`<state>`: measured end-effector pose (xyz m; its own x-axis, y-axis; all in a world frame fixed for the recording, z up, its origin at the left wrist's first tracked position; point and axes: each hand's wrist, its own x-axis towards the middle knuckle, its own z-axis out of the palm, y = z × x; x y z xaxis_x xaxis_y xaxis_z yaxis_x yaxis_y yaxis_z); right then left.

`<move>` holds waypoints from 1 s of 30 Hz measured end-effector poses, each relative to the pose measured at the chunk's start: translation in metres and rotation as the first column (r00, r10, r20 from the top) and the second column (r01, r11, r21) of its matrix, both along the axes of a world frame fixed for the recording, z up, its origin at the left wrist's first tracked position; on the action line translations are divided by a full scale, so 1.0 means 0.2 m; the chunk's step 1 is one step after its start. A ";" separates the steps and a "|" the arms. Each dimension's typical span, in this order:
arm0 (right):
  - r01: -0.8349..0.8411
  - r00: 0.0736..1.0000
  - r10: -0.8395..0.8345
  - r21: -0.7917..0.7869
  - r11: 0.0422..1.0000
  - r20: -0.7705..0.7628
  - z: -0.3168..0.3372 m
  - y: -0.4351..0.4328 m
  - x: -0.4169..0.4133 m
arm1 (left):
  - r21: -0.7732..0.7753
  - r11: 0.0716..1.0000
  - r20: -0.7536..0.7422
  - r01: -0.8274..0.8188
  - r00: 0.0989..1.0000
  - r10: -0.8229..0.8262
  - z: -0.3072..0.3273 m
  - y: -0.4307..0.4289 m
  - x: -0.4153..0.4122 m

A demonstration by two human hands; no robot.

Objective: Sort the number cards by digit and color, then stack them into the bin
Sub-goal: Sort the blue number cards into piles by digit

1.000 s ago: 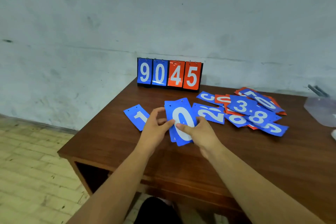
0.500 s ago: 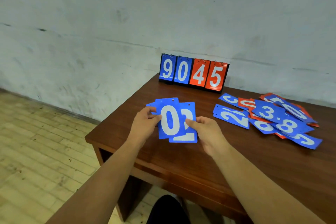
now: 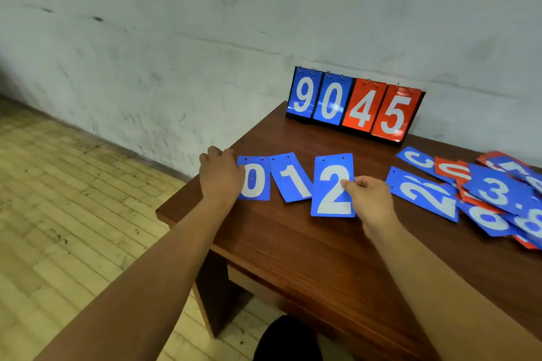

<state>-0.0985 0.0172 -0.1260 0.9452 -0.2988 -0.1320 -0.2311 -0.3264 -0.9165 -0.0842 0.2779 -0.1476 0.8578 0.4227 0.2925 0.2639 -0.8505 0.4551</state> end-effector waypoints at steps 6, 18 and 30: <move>0.063 0.996 -0.050 -0.183 0.981 0.078 -0.04 -0.04 0.06 | 0.064 0.884 0.010 0.464 0.885 -0.465 -0.03 -0.28 0.00; -0.215 0.924 0.380 -0.757 0.617 0.048 -0.10 -0.20 0.01 | 0.056 0.721 -0.134 0.691 0.721 -0.680 0.00 -0.34 0.06; -0.355 0.831 0.553 -0.824 0.442 -0.061 -0.15 -0.16 0.04 | 0.140 0.937 -0.159 0.319 0.942 -0.297 -0.09 -0.16 0.05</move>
<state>-0.0902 -0.0149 -0.1565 0.9479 0.2977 0.1137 0.3168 -0.9192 -0.2338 -0.0743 0.2469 -0.1649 0.9741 0.0882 0.2082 0.0261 -0.9586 0.2837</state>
